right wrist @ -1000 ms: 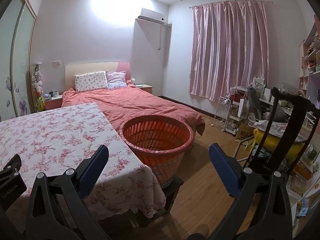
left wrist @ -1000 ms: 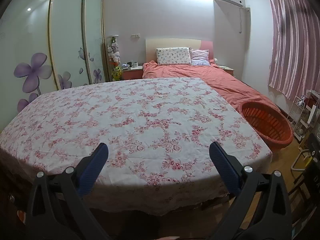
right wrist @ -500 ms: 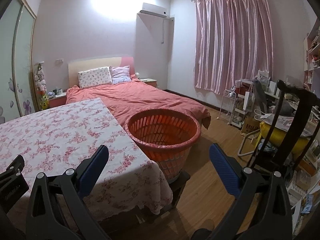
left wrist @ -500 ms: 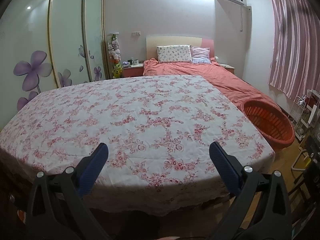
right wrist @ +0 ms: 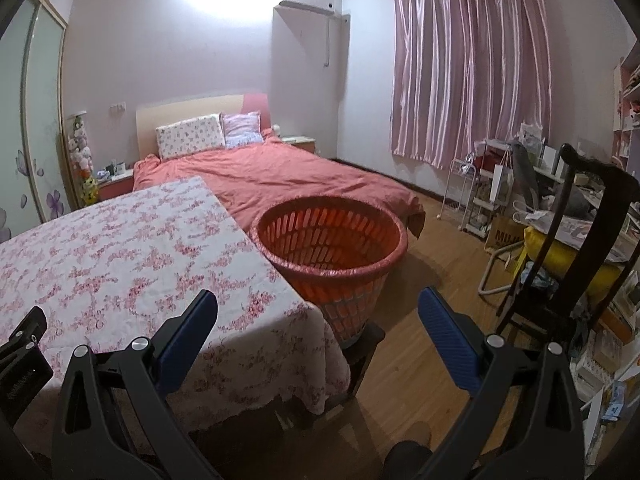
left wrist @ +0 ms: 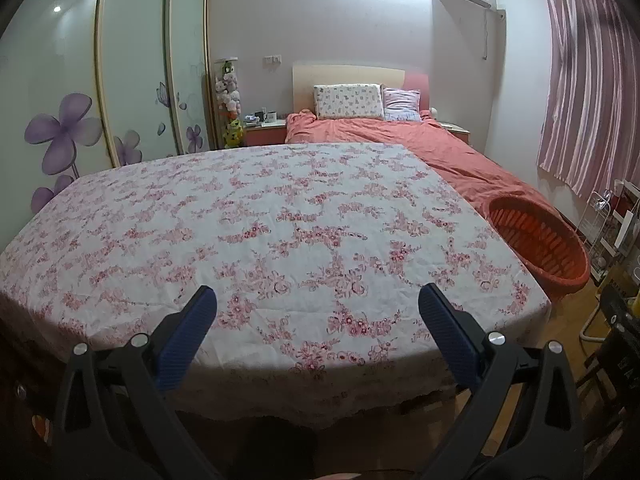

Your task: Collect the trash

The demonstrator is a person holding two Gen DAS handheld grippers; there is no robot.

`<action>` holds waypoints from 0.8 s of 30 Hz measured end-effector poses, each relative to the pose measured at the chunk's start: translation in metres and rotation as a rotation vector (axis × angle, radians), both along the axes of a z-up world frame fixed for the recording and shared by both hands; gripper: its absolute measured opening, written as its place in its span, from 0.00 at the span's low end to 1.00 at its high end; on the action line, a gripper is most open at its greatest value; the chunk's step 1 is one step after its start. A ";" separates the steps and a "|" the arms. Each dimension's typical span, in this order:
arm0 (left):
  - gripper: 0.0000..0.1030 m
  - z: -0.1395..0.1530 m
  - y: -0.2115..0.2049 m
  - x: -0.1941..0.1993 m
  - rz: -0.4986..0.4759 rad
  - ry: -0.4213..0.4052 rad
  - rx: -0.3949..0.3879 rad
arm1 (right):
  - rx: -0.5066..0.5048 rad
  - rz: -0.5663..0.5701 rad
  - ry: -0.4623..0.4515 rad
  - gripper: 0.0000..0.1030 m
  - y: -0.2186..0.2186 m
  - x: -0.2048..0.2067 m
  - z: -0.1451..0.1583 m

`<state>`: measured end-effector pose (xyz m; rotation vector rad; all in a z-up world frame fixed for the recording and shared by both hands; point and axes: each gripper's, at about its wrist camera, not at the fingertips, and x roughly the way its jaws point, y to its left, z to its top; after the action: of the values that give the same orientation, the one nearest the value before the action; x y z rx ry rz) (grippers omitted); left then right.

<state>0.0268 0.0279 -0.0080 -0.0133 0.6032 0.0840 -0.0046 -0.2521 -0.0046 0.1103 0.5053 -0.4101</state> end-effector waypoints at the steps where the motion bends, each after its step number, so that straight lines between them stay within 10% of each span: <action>1: 0.96 -0.001 -0.001 0.000 0.000 0.002 0.000 | 0.006 -0.001 0.008 0.96 0.000 0.001 -0.001; 24: 0.96 -0.006 -0.003 0.002 0.002 0.015 -0.005 | 0.013 -0.002 0.031 0.96 -0.002 0.005 -0.004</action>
<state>0.0286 0.0249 -0.0136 -0.0181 0.6188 0.0849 0.0006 -0.2543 -0.0084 0.1174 0.5383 -0.4106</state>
